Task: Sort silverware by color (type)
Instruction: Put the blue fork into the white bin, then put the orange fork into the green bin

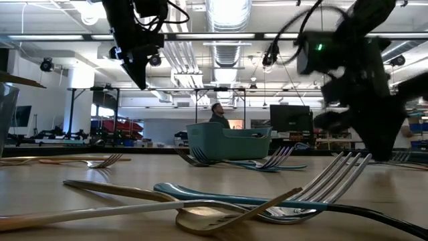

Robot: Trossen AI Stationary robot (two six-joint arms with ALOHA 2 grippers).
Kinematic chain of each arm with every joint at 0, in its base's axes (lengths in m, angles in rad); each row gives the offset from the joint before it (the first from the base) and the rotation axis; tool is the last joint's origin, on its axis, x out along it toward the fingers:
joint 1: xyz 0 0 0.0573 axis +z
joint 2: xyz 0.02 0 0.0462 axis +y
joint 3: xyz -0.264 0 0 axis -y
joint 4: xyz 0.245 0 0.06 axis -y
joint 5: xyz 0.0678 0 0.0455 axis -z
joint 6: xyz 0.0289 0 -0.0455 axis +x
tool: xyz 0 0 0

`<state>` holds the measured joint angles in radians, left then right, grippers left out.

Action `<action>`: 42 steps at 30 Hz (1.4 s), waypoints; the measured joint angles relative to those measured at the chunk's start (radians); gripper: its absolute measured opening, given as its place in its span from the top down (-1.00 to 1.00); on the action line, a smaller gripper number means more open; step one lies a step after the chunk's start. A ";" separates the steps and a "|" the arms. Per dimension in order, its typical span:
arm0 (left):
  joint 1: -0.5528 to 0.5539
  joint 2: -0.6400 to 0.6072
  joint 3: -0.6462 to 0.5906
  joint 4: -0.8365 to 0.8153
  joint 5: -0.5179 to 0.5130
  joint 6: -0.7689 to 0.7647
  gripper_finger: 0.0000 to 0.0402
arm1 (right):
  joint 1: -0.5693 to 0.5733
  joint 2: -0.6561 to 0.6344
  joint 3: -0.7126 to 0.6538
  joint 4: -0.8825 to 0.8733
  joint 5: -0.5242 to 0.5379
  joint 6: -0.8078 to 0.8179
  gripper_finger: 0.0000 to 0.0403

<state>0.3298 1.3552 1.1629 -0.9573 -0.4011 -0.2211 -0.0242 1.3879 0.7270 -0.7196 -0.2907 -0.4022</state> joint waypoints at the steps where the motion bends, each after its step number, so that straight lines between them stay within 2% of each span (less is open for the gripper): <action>1: 0.000 0.000 0.000 0.000 0.000 0.000 1.00 | 0.000 -0.041 0.005 -0.009 -0.007 0.027 0.95; 6: 0.000 0.000 0.000 0.002 0.000 0.000 1.00 | 0.009 -0.223 0.041 -0.048 -0.071 0.210 0.95; 10: 0.000 0.000 0.000 0.002 0.000 -0.001 1.00 | 0.094 -0.338 0.068 -0.030 -0.105 0.446 0.95; 14: 0.000 0.000 0.000 0.002 0.000 0.000 1.00 | 0.285 -0.378 0.070 0.036 -0.136 0.727 0.95; 17: 0.000 0.001 0.000 0.003 0.000 0.005 1.00 | 0.467 -0.383 0.071 0.094 -0.145 0.872 0.95; 22: 0.000 0.001 0.000 0.013 0.000 0.030 1.00 | 0.722 -0.327 0.071 0.134 -0.061 1.078 0.95; 25: 0.000 0.001 0.000 0.030 0.000 0.044 1.00 | 0.812 -0.264 0.071 0.119 -0.009 1.109 0.95; 28: 0.000 0.001 0.000 0.047 0.000 0.052 1.00 | 0.843 -0.195 0.071 0.123 0.003 1.142 0.95; 30: 0.000 0.001 -0.001 0.048 0.000 0.052 1.00 | 0.844 -0.154 0.071 0.123 -0.002 1.221 0.93; 34: 0.000 0.001 -0.001 0.048 0.000 0.052 1.00 | 0.842 -0.093 0.071 0.123 -0.072 1.354 0.82; 37: 0.000 0.001 -0.001 0.047 0.000 0.052 1.00 | 0.843 -0.074 0.075 0.122 -0.133 1.373 0.72; 42: 0.000 0.001 -0.001 0.043 0.000 0.052 1.00 | 0.842 -0.080 0.109 0.119 -0.131 1.357 0.63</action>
<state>0.3298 1.3560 1.1622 -0.9143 -0.4011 -0.1692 0.8177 1.3083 0.8361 -0.6005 -0.4217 0.9546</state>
